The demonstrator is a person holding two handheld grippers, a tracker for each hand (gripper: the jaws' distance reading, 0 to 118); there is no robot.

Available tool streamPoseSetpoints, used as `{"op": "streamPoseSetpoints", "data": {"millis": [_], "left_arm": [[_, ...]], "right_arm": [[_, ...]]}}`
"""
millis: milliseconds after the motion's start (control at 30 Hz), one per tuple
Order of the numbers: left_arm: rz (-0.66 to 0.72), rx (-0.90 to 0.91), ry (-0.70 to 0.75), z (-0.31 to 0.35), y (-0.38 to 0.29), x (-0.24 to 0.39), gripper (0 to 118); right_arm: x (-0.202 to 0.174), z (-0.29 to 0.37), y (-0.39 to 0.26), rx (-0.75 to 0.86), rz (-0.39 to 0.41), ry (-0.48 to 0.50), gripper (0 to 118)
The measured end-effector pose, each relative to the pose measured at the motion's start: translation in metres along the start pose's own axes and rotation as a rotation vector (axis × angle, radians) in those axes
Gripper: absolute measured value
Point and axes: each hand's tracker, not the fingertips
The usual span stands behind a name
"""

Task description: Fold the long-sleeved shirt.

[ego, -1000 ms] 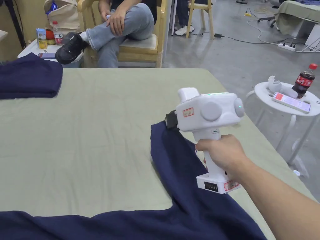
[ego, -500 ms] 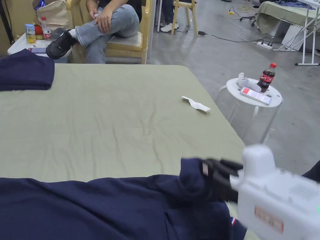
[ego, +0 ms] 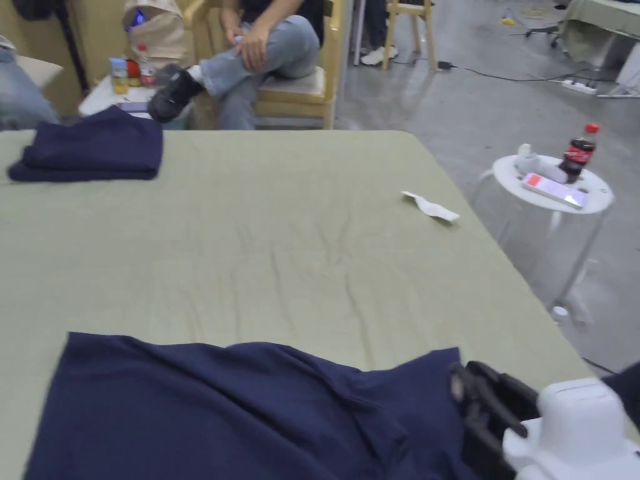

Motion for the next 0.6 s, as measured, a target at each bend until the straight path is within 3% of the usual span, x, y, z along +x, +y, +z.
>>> {"op": "streamPoseSetpoints", "data": {"millis": [67,133,167,333,467,567,600], "left_arm": [[0.037,0.002,0.044,-0.014,-0.002,0.0,0],[0.063,-0.011,-0.03,-0.021,-0.003,0.001,0],[0.069,-0.017,0.007,-0.03,0.0,0.004,0],[0.055,-0.037,0.025,-0.094,0.028,-0.027,0],[0.035,-0.015,0.045,-0.182,0.089,-0.064,0],[-0.03,-0.107,0.071,-0.257,0.12,-0.078,0],[-0.037,-0.174,0.045,-0.274,0.123,-0.077,5]], "right_arm": [[-0.012,-0.008,0.009,0.026,0.003,0.001,0],[-0.02,-0.021,0.009,0.017,-0.032,0.104,0],[-0.026,-0.027,0.008,0.011,-0.044,0.103,0],[-0.042,-0.049,-0.006,-0.061,-0.018,0.161,0],[-0.035,-0.056,-0.013,-0.093,-0.001,0.146,0],[-0.015,-0.057,-0.018,-0.117,-0.048,0.095,0],[-0.008,-0.057,-0.019,-0.128,-0.068,0.074,0]]}}
